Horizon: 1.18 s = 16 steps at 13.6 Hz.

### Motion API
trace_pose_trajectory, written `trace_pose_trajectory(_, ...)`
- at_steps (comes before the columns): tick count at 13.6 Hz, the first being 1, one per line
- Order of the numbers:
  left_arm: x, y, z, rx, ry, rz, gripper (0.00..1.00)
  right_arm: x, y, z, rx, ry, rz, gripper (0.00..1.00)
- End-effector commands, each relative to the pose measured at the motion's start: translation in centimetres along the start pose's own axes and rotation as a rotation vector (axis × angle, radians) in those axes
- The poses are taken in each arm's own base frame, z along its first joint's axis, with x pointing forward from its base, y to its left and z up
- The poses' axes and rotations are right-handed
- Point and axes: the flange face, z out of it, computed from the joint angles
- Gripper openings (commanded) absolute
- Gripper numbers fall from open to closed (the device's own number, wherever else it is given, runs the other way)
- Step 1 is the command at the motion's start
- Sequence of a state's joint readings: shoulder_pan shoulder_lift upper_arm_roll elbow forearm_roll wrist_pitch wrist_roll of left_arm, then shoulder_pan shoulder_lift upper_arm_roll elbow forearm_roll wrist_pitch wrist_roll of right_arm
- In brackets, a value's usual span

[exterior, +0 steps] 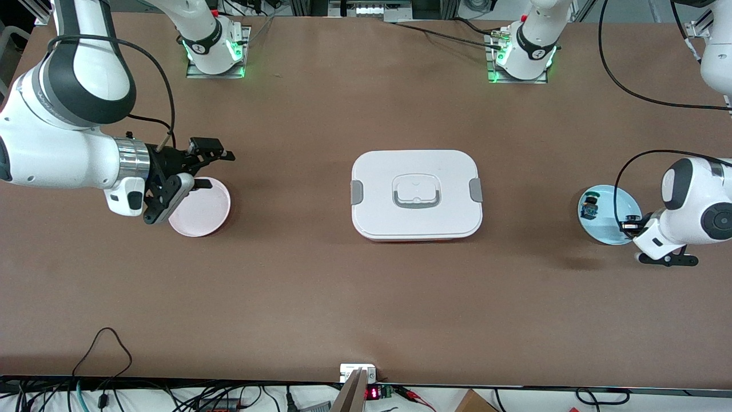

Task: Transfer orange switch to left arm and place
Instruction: 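Lower the switch onto the blue plate while the right gripper retreats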

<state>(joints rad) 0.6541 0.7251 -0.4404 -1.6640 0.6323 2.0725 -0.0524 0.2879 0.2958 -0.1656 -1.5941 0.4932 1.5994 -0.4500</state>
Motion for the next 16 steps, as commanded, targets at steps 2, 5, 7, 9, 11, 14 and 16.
trace_pose_trajectory(2, 0.4, 0.0, 0.2, 0.03, -0.005, 0.009, 0.04, -2.0, 1.2, -1.5, -0.237, -0.117, 0.214, 1.0)
trace_pose_trajectory(5, 0.3, 0.4, -0.4, 0.037, -0.018, 0.015, 0.04, -3.2, 2.2, -4.0, -0.447, -0.195, 0.227, 1.0)
trace_pose_trajectory(7, 0.2, 0.7, -0.6, 0.037, -0.032, 0.016, 0.04, -3.9, 4.0, -7.8, -0.551, -0.166, 0.236, 1.0)
trace_pose_trajectory(9, -0.2, 0.7, -0.4, 0.039, -0.061, -0.002, 0.05, -4.5, 6.4, -10.5, -0.534, -0.062, 0.289, 1.0)
trace_pose_trajectory(11, -0.6, 0.8, -0.6, 0.037, -0.091, -0.014, 0.05, -4.9, 6.1, -11.6, -0.492, 0.011, 0.425, 1.0)
trace_pose_trajectory(14, -1.1, 2.4, -4.1, 0.059, -0.124, -0.003, 0.05, -5.5, 4.0, -14.7, -0.507, 0.087, 0.469, 1.0)
trace_pose_trajectory(16, -1.3, 3.0, -4.3, 0.059, -0.141, -0.022, 0.05, -6.5, 4.3, -14.8, -0.495, 0.079, 0.485, 1.0)
